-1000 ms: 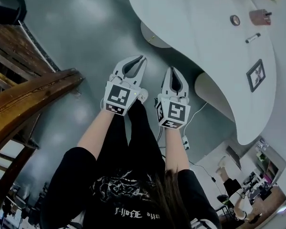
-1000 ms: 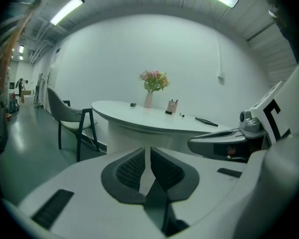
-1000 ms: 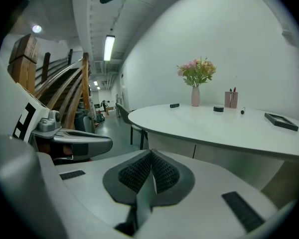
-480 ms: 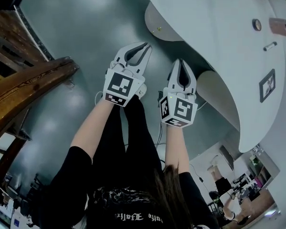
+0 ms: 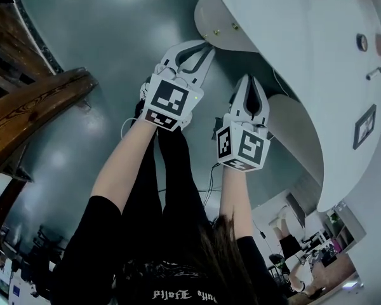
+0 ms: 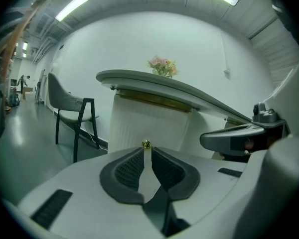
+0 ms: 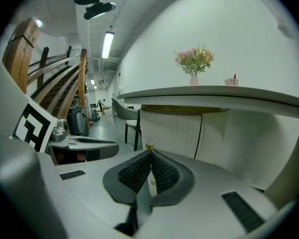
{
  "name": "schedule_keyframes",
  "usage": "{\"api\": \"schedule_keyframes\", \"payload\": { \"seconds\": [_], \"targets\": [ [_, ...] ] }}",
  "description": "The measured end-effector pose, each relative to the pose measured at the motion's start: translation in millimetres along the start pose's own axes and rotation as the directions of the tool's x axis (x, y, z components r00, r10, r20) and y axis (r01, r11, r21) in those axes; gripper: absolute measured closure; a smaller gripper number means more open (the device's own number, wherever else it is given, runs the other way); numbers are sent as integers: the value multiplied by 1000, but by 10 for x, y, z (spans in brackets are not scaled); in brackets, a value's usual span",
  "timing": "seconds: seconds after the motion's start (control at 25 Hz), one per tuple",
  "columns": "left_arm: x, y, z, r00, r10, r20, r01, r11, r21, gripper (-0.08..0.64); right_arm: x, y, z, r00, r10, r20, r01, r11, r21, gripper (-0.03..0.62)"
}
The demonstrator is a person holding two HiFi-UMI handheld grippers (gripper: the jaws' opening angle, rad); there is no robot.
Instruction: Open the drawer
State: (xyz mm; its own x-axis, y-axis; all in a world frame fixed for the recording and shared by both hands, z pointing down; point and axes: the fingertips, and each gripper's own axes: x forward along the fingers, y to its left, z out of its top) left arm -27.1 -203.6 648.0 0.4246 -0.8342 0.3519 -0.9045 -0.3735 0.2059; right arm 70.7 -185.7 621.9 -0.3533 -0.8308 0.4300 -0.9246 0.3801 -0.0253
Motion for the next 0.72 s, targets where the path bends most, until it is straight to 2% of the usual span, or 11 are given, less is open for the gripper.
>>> {"api": "schedule_keyframes", "payload": {
  "seconds": [0.12,0.32,0.72],
  "targets": [
    [156,-1,-81,1000,-20,-6,20,1000,-11,449,102,-29,-73,1000,1,-4,-1,1000,-6,568],
    [423,-43,-105,999,-44,-2,44,999,2,400,221,-82,-122,1000,2,1,-2,1000,5,568],
    [845,35,-185,1000,-25,-12,25,999,24,396,247,-50,-214,1000,2,14,-3,998,62,568]
  ]
}}
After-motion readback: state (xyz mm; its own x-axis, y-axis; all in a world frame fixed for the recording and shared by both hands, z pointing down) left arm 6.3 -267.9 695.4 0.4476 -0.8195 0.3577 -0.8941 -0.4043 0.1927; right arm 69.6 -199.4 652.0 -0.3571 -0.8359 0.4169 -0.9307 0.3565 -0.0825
